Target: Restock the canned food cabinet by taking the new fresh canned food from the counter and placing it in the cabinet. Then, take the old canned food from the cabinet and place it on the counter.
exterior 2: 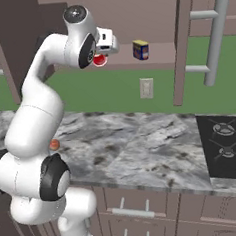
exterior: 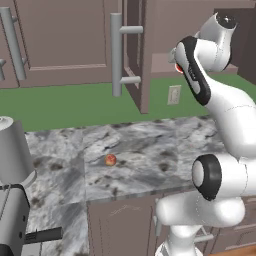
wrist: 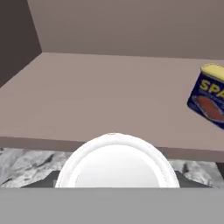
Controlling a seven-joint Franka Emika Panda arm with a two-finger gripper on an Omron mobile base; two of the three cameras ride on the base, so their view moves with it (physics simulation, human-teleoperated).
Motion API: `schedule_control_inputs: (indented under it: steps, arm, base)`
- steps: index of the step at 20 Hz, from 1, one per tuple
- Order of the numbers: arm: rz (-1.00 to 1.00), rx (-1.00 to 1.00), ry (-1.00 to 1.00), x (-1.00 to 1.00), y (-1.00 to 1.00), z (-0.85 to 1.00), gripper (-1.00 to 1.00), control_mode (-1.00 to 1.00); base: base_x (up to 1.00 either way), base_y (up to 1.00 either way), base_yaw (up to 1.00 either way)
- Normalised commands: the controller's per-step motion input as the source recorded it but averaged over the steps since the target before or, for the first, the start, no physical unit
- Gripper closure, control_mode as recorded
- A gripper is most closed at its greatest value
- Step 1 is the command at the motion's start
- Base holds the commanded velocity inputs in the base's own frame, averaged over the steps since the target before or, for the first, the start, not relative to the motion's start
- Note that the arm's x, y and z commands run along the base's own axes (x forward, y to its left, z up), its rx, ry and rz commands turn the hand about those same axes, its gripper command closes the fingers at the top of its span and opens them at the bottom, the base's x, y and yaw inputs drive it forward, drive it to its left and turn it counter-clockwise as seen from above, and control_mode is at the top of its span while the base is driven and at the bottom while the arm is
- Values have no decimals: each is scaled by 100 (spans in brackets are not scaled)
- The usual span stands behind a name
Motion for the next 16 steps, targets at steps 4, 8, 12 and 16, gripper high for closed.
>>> schedule_control_inputs:
  steps: [4,8,12,16]
  arm:
    - [0,-2,1,93,13,0,100,-100]
    - [0,-5,0,75,9,-19,100,-100]
    - [0,-9,2,54,6,-54,100,-100]
    - [0,-9,1,56,6,-44,-100,-100]
  base:
    - [0,0,0]
    - [0,0,0]
    - [0,0,0]
    - [0,0,0]
